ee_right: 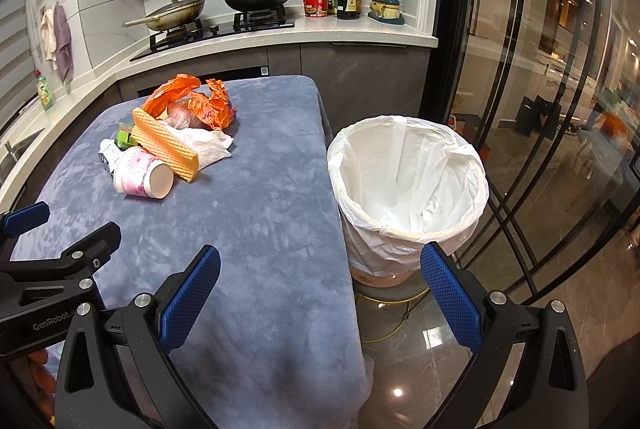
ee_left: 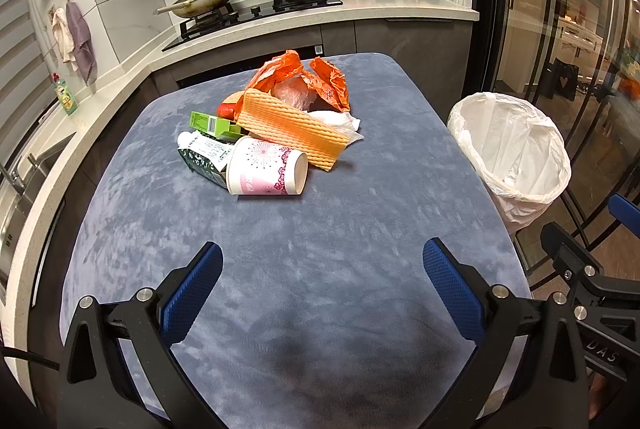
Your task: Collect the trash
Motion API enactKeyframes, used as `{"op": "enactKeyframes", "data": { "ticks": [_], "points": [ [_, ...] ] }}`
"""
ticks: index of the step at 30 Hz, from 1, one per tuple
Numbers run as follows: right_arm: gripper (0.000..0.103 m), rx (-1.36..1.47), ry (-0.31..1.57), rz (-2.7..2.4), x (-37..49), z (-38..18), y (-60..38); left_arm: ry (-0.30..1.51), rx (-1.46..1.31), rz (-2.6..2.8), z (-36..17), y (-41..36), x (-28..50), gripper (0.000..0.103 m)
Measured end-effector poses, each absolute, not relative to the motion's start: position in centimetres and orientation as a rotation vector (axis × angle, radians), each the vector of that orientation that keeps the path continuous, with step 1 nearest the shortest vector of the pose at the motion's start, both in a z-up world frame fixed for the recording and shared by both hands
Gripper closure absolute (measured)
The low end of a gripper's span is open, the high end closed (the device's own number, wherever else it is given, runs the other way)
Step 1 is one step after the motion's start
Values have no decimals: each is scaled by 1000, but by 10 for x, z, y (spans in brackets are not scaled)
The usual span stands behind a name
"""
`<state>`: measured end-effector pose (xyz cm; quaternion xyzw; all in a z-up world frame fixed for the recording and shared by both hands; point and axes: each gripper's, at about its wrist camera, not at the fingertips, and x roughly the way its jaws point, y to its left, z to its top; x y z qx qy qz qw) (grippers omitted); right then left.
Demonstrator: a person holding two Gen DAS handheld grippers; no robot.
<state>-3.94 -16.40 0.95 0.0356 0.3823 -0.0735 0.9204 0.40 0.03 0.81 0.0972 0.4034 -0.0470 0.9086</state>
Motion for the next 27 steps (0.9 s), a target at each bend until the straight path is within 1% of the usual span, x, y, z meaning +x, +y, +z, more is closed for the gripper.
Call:
{"op": "enactKeyframes", "data": {
  "ticks": [9, 14, 27],
  "points": [
    [7, 72, 784, -150, -37, 12, -161, 829, 198, -97, 10, 2, 4, 7],
    [7, 71, 781, -150, -37, 13, -161, 812, 188, -92, 20, 7, 7, 7],
    [7, 85, 759, -133, -22, 16, -155, 794, 156, -74, 10, 20, 15, 7]
  ]
}}
